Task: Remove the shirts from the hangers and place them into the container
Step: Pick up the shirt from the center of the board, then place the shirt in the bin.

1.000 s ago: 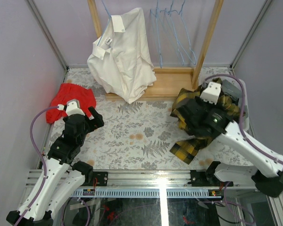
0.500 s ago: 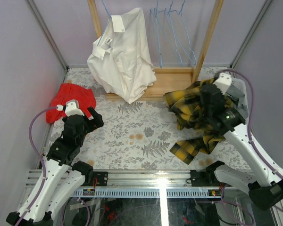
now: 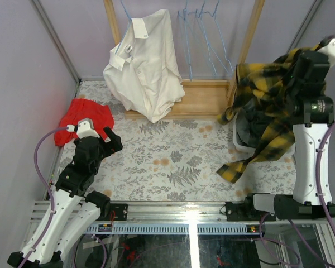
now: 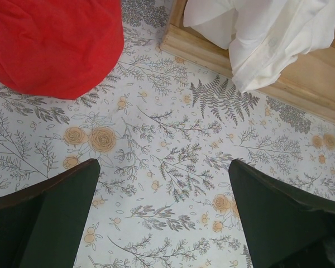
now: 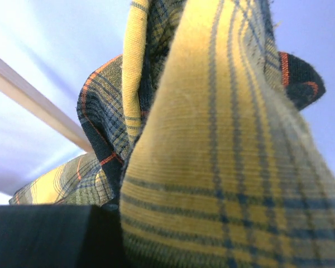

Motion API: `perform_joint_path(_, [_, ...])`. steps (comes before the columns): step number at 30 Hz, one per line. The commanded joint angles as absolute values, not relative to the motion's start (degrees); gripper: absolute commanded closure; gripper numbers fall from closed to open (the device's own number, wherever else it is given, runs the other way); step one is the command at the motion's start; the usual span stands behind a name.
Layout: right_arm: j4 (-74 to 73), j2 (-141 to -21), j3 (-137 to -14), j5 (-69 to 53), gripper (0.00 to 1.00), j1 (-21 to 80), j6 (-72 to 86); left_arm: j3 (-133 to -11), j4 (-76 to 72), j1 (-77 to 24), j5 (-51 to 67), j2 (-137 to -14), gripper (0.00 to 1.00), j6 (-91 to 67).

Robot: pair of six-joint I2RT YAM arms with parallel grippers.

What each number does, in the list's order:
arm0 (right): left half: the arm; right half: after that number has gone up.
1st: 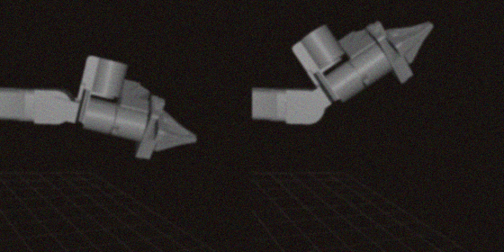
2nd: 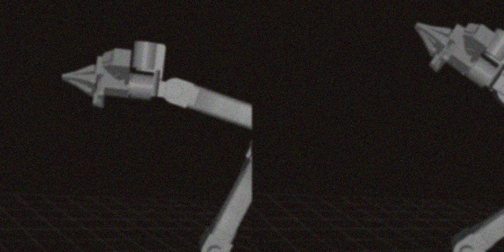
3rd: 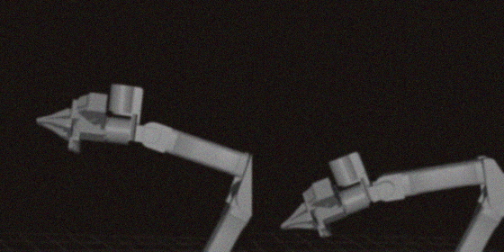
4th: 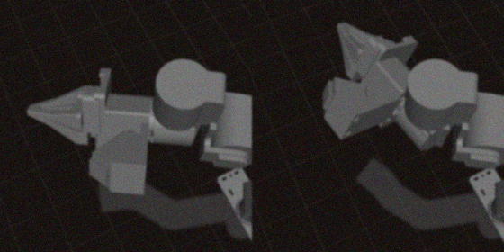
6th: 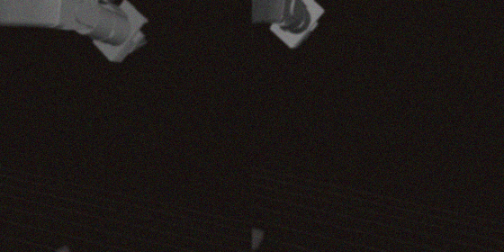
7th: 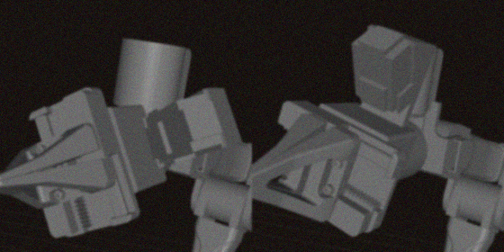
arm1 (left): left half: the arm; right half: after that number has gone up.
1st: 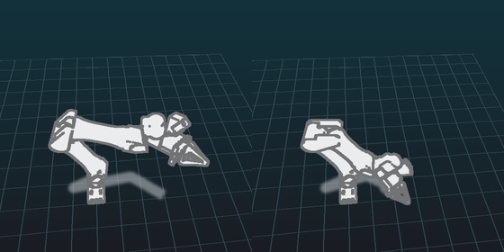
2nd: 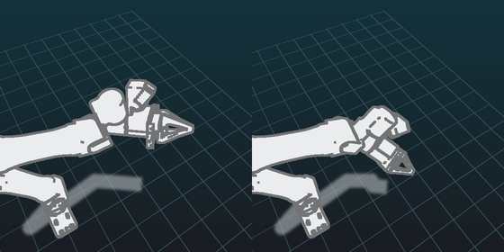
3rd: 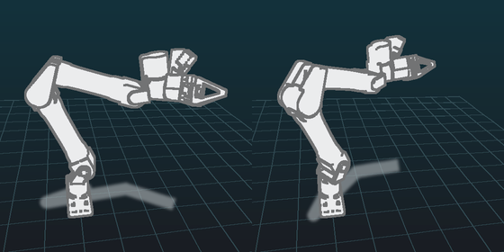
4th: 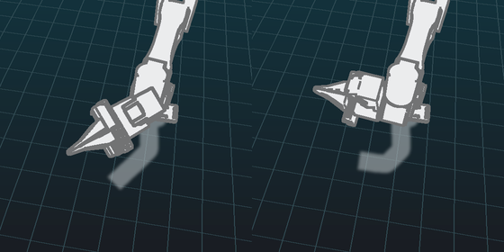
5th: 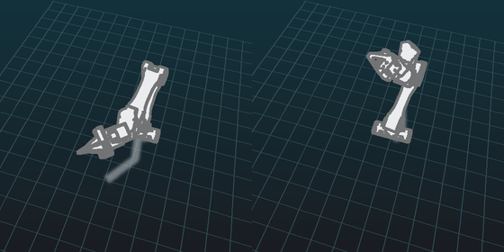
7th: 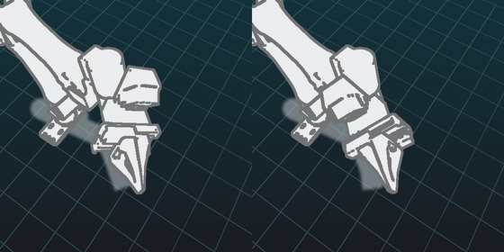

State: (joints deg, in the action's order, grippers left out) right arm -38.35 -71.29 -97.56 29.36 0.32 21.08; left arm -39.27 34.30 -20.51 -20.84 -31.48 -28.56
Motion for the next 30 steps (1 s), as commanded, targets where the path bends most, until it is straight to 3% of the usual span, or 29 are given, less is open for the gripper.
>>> perform_joint_path(1, [-37.5,-74.8,-111.2,29.9,1.0,-0.6,16.7,-38.8,31.9,-20.3,-21.3,-30.7,0.0,-28.7])
perform_joint_path(4, [-36.5,-75.3,-108.6,28.7,1.0,-0.6,16.7,-38.7,31.8,-20.3,-21.5,-30.6,0.0,-28.7])
perform_joint_path(13, [-30.5,-73.3,-79.4,26.7,1.0,-1.3,19.7,-38.6,31.5,-20.3,-21.0,-31.2,0.0,-28.5])
perform_joint_path(16, [-29.9,-75.4,-74.8,24.4,1.0,-2.6,20.6,-38.6,31.5,-20.3,-20.8,-31.3,0.0,-28.4])
perform_joint_path(21, [-31.9,-81.2,-76.7,17.0,1.0,-3.8,20.5,-38.6,31.5,-20.3,-20.8,-31.5,0.0,-28.4])
perform_joint_path(30, [-27.2,-82.9,-79.6,22.8,0.97,-4.7,19.2,-38.6,31.5,-20.2,-21.0,-31.7,0.0,-28.4])
